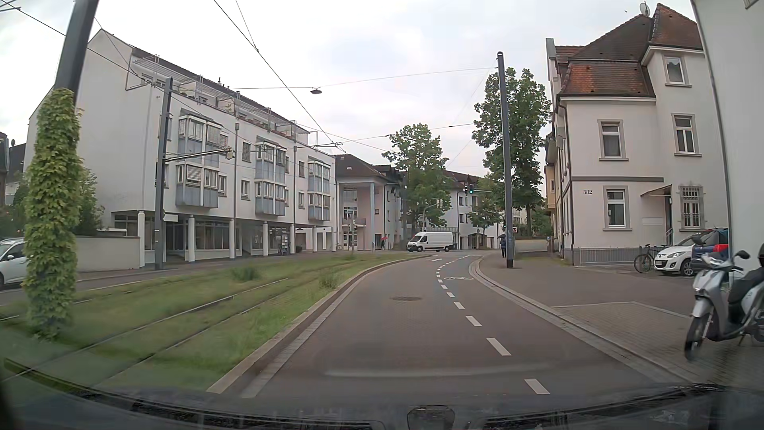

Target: Follow the waypoints while adhering to traffic rules and regulations

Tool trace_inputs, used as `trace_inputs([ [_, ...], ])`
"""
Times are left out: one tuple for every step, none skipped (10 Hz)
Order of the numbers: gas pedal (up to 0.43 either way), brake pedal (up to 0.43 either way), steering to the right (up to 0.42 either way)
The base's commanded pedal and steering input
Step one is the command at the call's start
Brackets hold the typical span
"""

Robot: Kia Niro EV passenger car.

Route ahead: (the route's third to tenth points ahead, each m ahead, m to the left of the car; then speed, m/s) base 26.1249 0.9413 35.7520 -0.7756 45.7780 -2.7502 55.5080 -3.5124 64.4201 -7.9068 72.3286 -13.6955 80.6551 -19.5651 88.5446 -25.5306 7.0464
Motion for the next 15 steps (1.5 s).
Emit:
trace_inputs([
  [0.087,0.0,0.002],
  [0.087,0.0,0.002],
  [0.087,0.0,0.002],
  [0.087,0.0,0.002],
  [0.087,0.0,0.002],
  [0.087,0.0,0.002],
  [0.087,0.0,0.002],
  [0.087,0.0,0.002],
  [0.087,0.0,0.002],
  [0.087,0.0,0.002],
  [0.087,0.0,0.003],
  [0.087,0.0,0.003],
  [0.087,0.0,0.004],
  [0.087,0.0,0.006],
  [0.087,0.0,0.008],
])
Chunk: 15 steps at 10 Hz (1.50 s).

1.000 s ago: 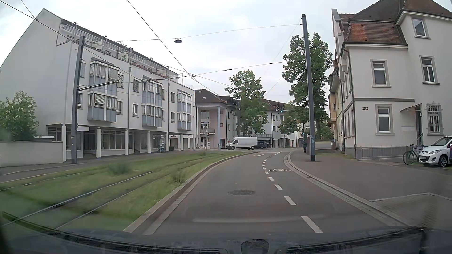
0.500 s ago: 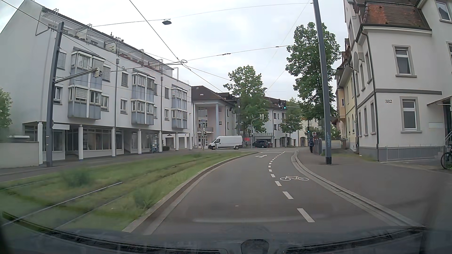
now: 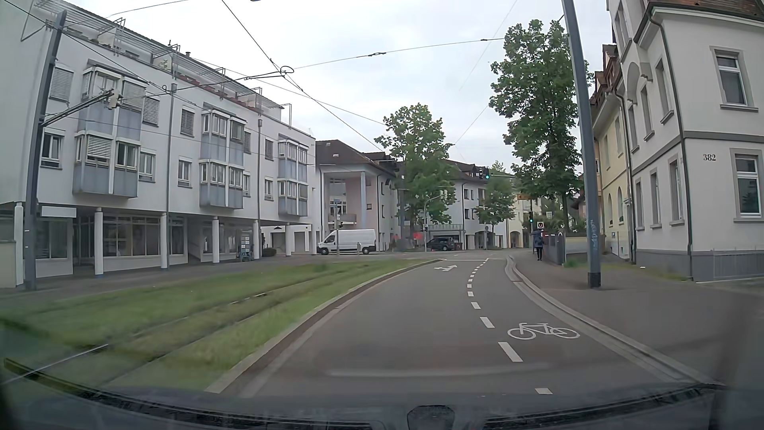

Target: Follow the waypoints while adhering to traffic rules and regulations

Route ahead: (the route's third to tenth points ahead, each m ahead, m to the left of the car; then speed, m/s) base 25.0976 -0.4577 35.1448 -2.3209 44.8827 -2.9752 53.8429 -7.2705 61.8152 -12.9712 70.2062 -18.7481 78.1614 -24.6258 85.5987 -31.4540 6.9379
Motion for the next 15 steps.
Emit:
trace_inputs([
  [0.087,0.0,0.009],
  [0.087,0.0,0.011],
  [0.087,0.0,0.015],
  [0.087,0.0,0.019],
  [0.087,0.0,0.023],
  [0.087,0.0,0.028],
  [0.087,0.0,0.033],
  [0.087,0.0,0.04],
  [0.087,0.0,0.044],
  [0.087,0.0,0.049],
  [0.087,0.0,0.054],
  [0.087,0.0,0.058],
  [0.087,0.0,0.06],
  [0.098,0.0,0.06],
  [0.098,0.0,0.06],
])
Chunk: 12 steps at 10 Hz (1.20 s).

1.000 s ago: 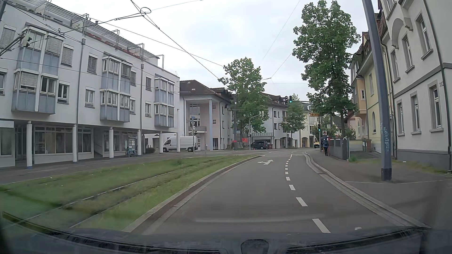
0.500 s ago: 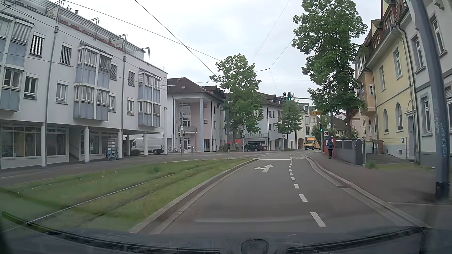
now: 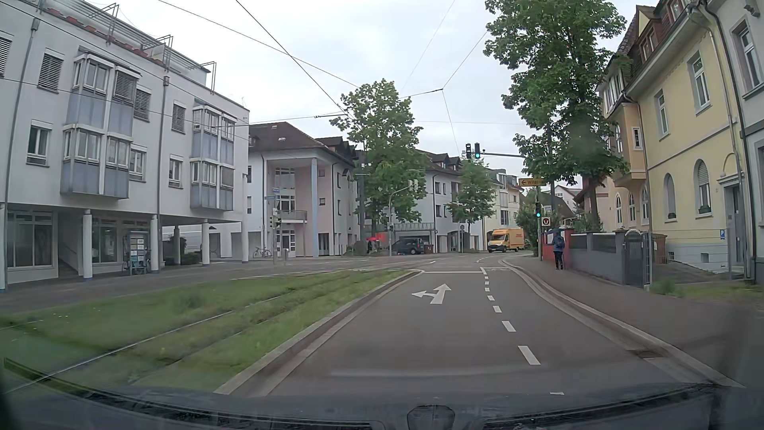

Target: Follow the waypoints while adhering to traffic rules and regulations

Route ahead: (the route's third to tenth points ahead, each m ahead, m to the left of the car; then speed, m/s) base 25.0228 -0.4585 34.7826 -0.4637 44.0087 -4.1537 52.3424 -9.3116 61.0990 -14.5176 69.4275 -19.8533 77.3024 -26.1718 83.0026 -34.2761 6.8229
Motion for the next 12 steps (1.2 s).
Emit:
trace_inputs([
  [0.098,0.0,0.06],
  [0.098,0.0,0.06],
  [0.098,0.0,0.06],
  [0.098,0.0,0.06],
  [0.098,0.0,0.06],
  [0.098,0.0,0.058],
  [0.098,0.0,0.055],
  [0.098,0.0,0.053],
  [0.098,0.0,0.05],
  [0.098,0.0,0.048],
  [0.098,0.0,0.043],
  [0.098,0.0,0.036],
])
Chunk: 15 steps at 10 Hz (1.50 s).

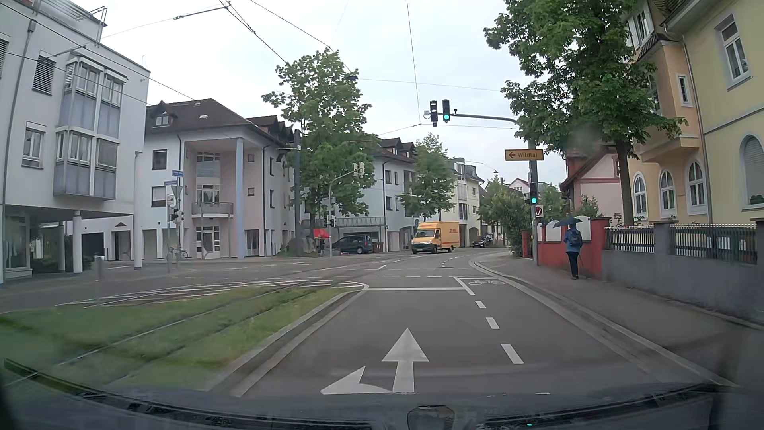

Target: Follow the waypoints while adhering to traffic rules and regulations

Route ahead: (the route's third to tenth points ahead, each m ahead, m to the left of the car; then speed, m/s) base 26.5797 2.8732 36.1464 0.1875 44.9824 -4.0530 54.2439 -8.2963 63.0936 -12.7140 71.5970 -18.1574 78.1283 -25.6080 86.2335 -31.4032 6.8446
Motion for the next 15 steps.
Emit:
trace_inputs([
  [0.098,0.0,0.026],
  [0.098,0.0,0.016],
  [0.098,0.0,0.014],
  [0.098,0.0,0.014],
  [0.098,0.0,0.013],
  [0.087,0.0,0.011],
  [0.087,0.0,0.011],
  [0.079,0.0,0.011],
  [0.067,0.0,0.011],
  [0.067,0.0,0.011],
  [0.067,0.0,0.011],
  [0.067,0.0,0.011],
  [0.067,0.0,0.01],
  [0.067,0.0,0.011],
  [0.067,0.0,0.01],
])
